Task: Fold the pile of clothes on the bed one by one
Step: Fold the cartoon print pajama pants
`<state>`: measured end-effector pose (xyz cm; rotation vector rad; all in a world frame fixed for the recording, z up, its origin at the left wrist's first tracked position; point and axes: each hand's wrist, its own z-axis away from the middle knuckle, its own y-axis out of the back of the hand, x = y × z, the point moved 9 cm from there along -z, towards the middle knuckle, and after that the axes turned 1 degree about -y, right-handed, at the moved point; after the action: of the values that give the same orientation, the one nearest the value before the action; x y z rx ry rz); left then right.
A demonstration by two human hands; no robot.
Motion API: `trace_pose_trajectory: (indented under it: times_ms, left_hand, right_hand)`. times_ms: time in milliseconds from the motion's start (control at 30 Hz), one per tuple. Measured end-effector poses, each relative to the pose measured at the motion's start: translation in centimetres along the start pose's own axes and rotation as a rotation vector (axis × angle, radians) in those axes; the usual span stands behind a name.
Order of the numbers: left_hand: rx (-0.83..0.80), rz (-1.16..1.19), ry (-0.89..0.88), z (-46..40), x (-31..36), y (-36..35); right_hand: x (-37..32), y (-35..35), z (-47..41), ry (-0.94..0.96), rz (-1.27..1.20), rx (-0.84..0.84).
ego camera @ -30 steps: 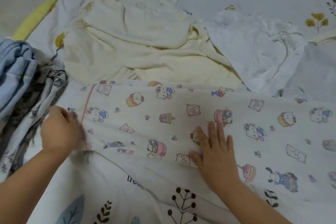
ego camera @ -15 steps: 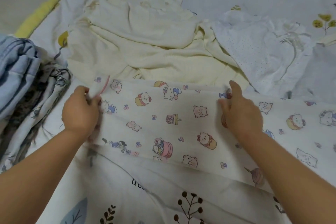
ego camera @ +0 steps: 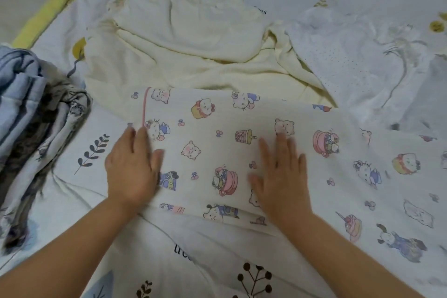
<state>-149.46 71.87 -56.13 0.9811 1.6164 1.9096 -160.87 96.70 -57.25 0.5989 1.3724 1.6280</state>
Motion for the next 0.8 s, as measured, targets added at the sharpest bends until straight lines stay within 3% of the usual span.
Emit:
trace_pose_trajectory:
  times_ms: [67, 200, 300, 400, 500, 667, 800]
  left_hand:
    - [0.067, 0.081, 0.155, -0.1, -1.6, 0.6]
    - [0.088, 0.127, 0.228, -0.3, -3.1, 1.9]
    - [0.037, 0.067, 0.213, 0.0, -4.2, 2.1]
    - [-0.126, 0.086, 0.408, 0.5, -6.4, 0.6]
    - [-0.192, 0.232, 0.583, 0.9, -6.5, 0.1]
    - [-0.296, 0.624, 0.706, 1.0, -6.2, -0.4]
    - [-0.291, 0.823, 0.574, 0.4, -4.0, 2.8]
  right_hand:
    - [0.1, -2.4, 0.8, 0.006, 0.067, -0.1]
    - [-0.1, -3.1, 0.9, 0.012, 0.081, -0.144]
    - [-1.4, -1.2, 1.1, 0.063, 0.017, -0.028]
    - [-0.7, 1.2, 0.9, 0.015, -0.031, 0.193]
    - [1.6, -0.4, 0.3, -0.134, -0.039, 0.048]
    - [2.5, -3.7, 0.1, -0.123, 0.032, -0.147]
    - [2.5, -2.0, 0.4, -0.072, -0.019, -0.128]
